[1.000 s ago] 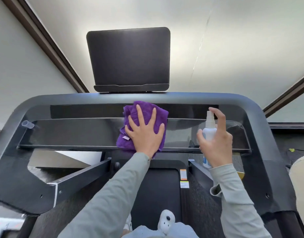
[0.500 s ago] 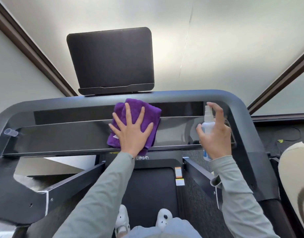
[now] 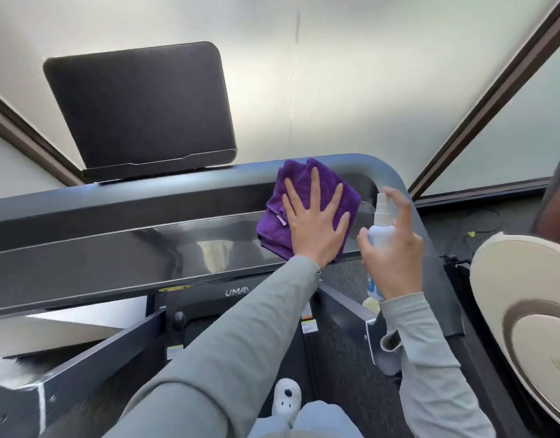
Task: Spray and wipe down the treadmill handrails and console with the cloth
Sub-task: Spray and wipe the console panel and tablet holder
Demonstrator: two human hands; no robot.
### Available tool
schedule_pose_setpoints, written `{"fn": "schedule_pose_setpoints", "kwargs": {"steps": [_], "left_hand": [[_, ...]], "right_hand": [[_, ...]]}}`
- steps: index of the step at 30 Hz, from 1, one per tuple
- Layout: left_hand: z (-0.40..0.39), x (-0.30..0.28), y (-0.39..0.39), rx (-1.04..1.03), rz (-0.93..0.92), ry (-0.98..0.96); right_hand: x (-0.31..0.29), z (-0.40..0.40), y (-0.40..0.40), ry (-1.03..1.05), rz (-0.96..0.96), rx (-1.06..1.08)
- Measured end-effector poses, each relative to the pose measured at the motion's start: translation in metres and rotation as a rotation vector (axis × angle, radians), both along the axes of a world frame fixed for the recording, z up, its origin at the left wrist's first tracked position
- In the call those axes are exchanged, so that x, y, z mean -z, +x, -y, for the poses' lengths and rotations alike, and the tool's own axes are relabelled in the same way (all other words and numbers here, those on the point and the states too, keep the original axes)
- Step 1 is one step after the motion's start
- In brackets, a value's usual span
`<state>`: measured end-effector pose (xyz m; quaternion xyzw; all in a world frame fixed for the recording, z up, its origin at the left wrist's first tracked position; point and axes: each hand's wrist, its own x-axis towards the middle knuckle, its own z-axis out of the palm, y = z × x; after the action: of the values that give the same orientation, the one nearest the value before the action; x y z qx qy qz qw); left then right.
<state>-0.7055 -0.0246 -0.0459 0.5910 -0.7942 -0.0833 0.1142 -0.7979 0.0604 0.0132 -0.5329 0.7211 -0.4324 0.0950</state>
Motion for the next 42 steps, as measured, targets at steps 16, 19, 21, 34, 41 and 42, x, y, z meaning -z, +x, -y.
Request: {"fn": "schedule_pose_setpoints", "kwargs": {"steps": [16, 19, 21, 34, 41, 42], "left_hand": [[-0.007, 0.002, 0.104, -0.009, -0.071, 0.017], [-0.004, 0.006, 0.083, 0.01, -0.046, -0.012], [0.004, 0.006, 0.062, 0.054, -0.011, -0.053], [0.028, -0.002, 0.019, 0.562, 0.037, -0.048], [0.028, 0.0, 0.061, 0.621, 0.048, -0.018], [0.029, 0.0, 0.052, 0.591, 0.069, -0.014]], "right_hand": [[0.001, -0.011, -0.002, 0.069, 0.089, 0.075], [0.006, -0.018, -0.012, 0.063, 0.048, 0.152], [0.009, -0.024, -0.02, 0.077, 0.033, 0.205], [-0.005, -0.032, -0.024, 0.054, -0.036, 0.245], [-0.003, -0.031, -0.021, 0.011, 0.033, 0.261], [-0.002, -0.033, -0.023, 0.01, 0.038, 0.27]]}}
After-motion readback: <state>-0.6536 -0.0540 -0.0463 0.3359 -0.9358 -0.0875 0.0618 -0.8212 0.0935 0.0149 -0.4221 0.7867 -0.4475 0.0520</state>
